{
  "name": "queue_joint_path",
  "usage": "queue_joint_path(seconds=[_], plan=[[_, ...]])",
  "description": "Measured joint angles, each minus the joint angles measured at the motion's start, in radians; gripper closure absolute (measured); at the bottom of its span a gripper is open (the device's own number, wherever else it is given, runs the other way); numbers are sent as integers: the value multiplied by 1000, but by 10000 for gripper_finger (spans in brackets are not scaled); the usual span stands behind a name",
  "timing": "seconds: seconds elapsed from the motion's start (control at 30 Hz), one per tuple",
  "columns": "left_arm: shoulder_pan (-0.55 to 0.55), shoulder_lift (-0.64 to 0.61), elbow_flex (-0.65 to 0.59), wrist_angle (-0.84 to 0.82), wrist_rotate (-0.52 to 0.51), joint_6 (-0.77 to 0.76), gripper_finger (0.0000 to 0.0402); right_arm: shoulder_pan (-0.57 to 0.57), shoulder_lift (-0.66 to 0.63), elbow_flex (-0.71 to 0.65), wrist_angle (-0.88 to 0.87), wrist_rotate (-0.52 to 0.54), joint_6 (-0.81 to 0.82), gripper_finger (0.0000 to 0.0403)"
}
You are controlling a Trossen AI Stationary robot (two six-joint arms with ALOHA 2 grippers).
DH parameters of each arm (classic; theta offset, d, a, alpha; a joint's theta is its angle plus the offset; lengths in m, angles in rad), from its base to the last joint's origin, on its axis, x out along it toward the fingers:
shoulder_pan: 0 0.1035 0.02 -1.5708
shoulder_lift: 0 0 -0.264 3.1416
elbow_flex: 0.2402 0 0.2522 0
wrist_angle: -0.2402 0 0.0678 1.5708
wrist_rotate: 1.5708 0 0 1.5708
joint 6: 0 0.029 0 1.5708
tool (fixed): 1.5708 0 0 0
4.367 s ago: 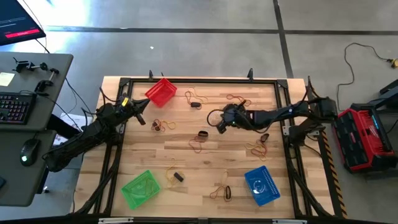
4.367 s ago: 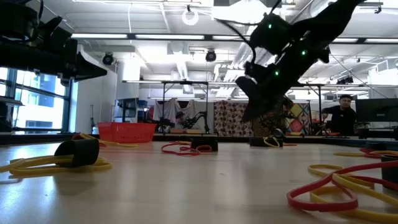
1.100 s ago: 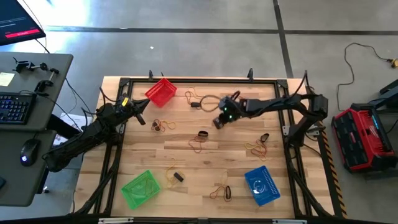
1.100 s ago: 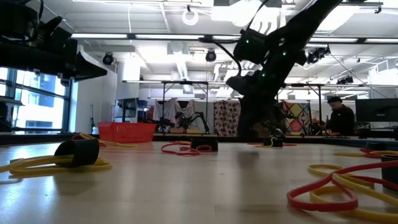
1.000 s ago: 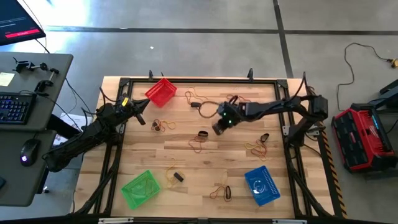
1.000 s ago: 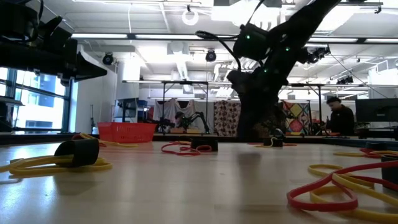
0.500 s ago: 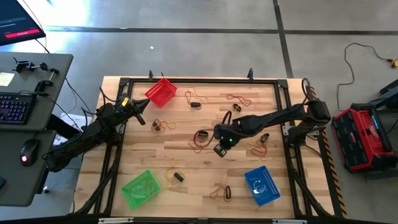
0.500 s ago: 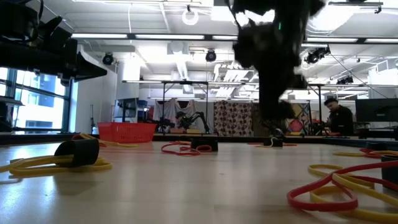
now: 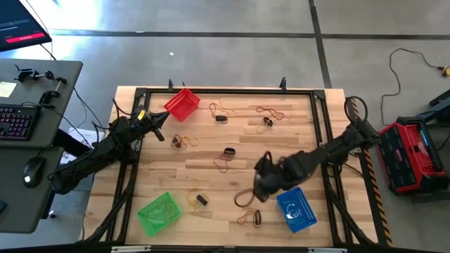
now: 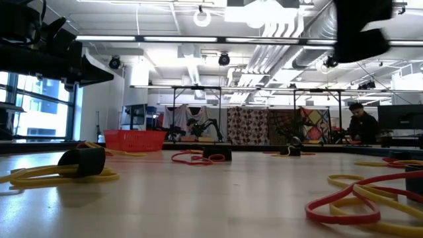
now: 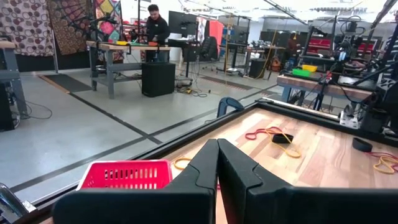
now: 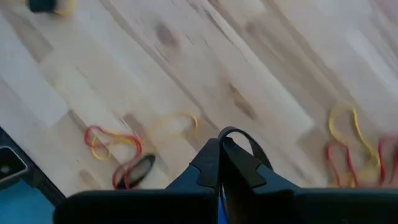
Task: Sort rubber bands into baskets
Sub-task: Put the black rubber band into the blue basket
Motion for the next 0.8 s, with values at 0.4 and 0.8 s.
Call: queue_joint_path(seconds=[0.4, 0.8], plan=[[0, 0, 0, 0, 0, 0, 401, 173, 21, 0, -191, 45, 442, 402], [0, 0, 0, 0, 0, 0, 401, 224, 115, 0, -152, -36, 525, 403]])
